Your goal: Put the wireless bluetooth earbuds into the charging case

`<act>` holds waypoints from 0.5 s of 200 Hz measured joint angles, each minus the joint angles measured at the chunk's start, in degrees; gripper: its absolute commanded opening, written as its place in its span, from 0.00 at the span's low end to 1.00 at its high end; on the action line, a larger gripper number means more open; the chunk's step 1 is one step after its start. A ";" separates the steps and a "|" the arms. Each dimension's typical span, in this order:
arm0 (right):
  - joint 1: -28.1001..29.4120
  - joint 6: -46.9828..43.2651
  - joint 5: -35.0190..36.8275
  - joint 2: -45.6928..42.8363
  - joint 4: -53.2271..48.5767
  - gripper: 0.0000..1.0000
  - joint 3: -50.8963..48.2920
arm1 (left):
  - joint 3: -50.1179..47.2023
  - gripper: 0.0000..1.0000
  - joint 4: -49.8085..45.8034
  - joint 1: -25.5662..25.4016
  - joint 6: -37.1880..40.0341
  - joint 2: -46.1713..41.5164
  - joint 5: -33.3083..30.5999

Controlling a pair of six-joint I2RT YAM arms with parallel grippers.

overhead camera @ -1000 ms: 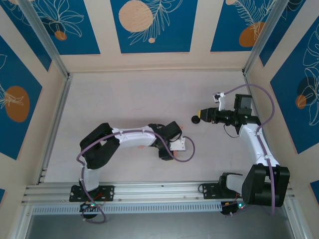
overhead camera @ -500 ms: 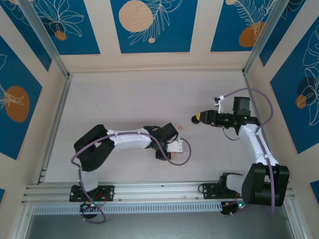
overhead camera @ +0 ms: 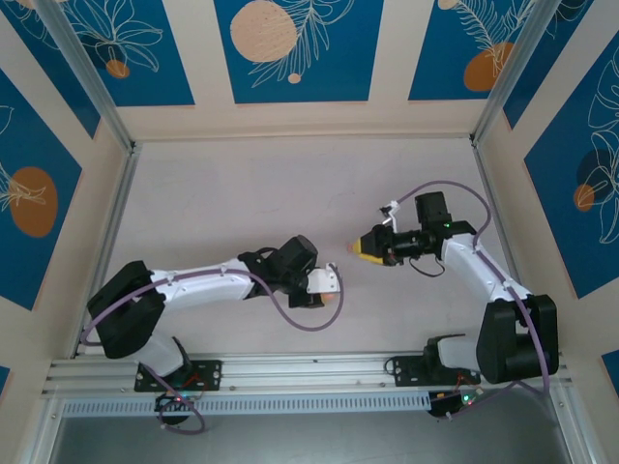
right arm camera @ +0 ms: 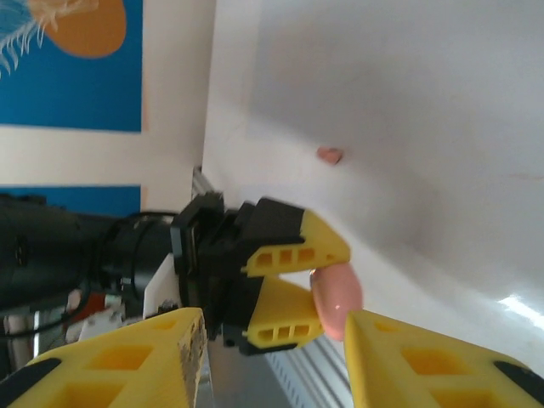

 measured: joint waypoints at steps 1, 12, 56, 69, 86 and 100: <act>0.17 0.00 -0.09 0.02 -0.02 0.48 -0.04 | -0.13 0.33 0.07 0.02 -0.02 -0.11 0.02; 1.25 0.42 -0.85 0.35 -0.07 0.49 -0.50 | -0.90 0.33 0.52 0.22 -0.20 -0.79 0.28; 3.96 3.37 -2.14 3.19 0.42 0.49 -3.39 | -2.27 0.33 2.64 0.61 -1.07 -2.47 0.42; 5.64 4.31 -2.29 4.26 0.96 0.49 -3.89 | -2.49 0.32 3.06 0.70 -1.11 -2.86 0.39; 7.45 5.27 -2.56 5.70 1.66 0.49 -3.96 | -2.58 0.32 3.32 0.74 -1.49 -3.13 0.39; 8.46 5.86 -2.73 6.51 2.34 0.49 -3.96 | -2.58 0.32 3.56 0.74 -1.53 -3.17 0.39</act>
